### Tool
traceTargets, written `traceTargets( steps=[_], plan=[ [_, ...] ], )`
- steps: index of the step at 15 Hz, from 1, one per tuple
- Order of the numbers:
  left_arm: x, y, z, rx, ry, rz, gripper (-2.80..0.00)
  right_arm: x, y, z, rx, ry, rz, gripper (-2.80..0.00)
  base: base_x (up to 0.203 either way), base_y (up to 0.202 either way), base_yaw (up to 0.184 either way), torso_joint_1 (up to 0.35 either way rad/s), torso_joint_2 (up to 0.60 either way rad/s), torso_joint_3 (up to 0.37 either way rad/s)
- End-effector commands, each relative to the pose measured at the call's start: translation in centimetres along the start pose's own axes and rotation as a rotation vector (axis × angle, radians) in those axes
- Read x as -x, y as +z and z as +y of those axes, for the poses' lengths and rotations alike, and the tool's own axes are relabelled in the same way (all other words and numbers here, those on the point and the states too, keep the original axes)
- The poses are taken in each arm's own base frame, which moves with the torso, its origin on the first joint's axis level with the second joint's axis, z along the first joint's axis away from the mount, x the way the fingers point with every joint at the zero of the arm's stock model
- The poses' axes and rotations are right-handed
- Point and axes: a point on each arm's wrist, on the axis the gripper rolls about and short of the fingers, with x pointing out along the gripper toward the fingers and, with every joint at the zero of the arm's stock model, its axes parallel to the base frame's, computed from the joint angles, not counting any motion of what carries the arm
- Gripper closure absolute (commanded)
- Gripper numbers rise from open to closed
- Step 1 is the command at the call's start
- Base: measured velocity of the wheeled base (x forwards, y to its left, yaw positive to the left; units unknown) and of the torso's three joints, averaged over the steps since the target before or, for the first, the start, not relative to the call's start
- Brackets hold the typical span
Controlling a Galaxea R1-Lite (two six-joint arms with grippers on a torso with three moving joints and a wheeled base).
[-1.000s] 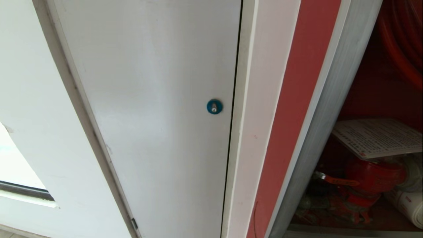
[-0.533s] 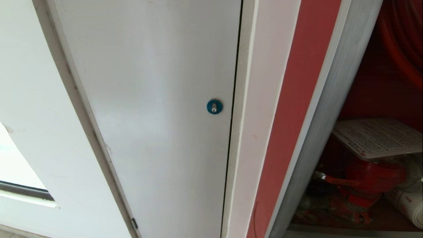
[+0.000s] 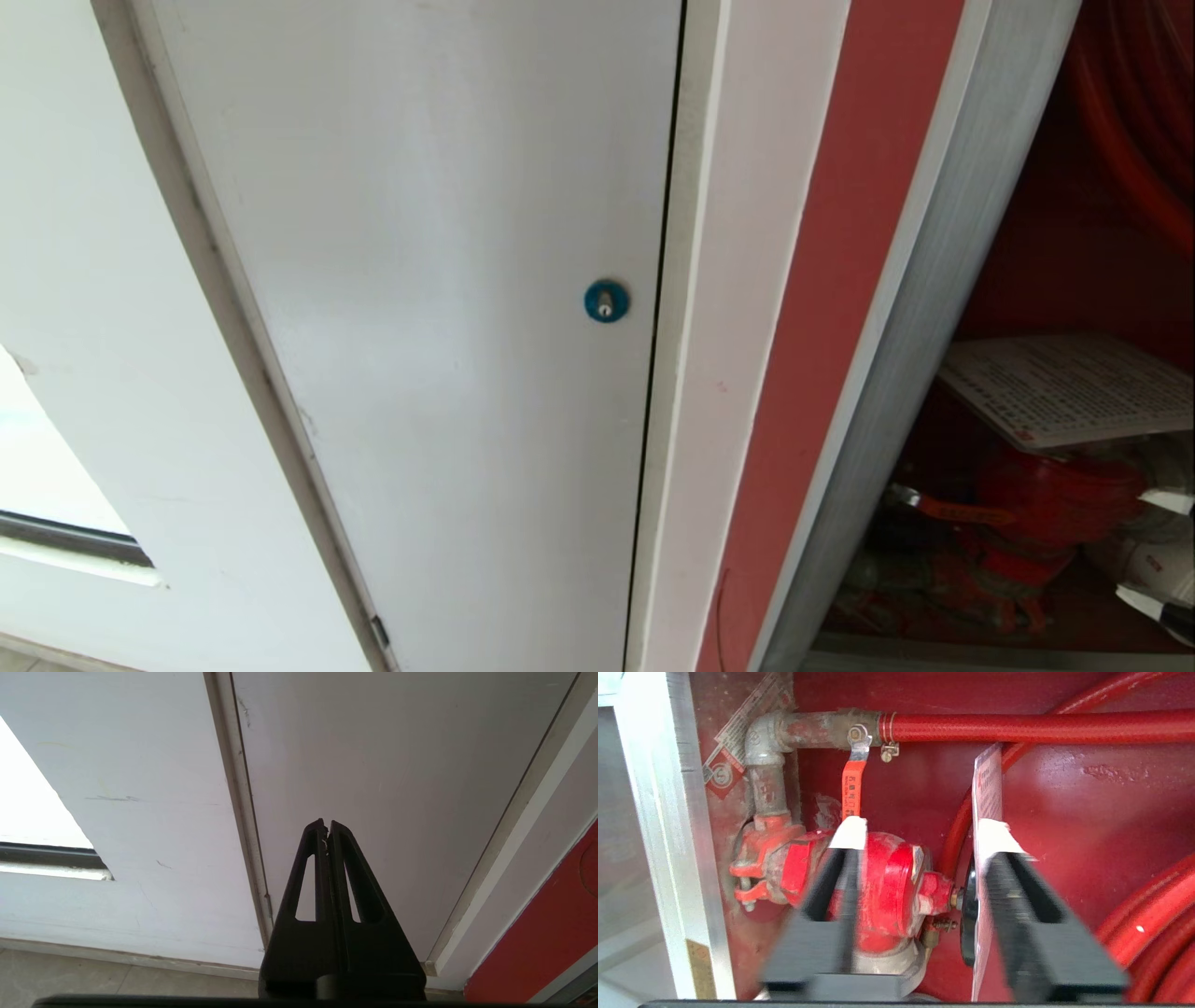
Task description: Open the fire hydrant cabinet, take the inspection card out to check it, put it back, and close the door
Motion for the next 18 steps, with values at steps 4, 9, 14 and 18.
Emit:
traceTargets(
  steps=[4,9,14,18],
  plan=[
    [0.0,0.0,0.0,0.000,-0.001,0.001,0.00,-4.0,-0.5,-1.7,0.020,-0.029,-0.013,-2.80,0.000,0.000,0.000,0.000,0.00,0.000],
    [0.0,0.0,0.0,0.000,-0.001,0.002,0.00,-7.7,0.4,-2.4,0.057,-0.070,-0.002,-2.80,0.000,0.000,0.000,0.000,0.00,0.000],
    [0.0,0.0,0.0,0.000,0.001,0.001,0.00,-9.4,0.0,-1.9,0.081,-0.084,0.085,-2.80,0.000,0.000,0.000,0.000,0.00,0.000],
    [0.0,0.0,0.0,0.000,0.001,0.001,0.00,-10.2,-0.1,-2.4,0.086,-0.093,0.102,-2.80,0.000,0.000,0.000,0.000,0.00,0.000]
  ],
)
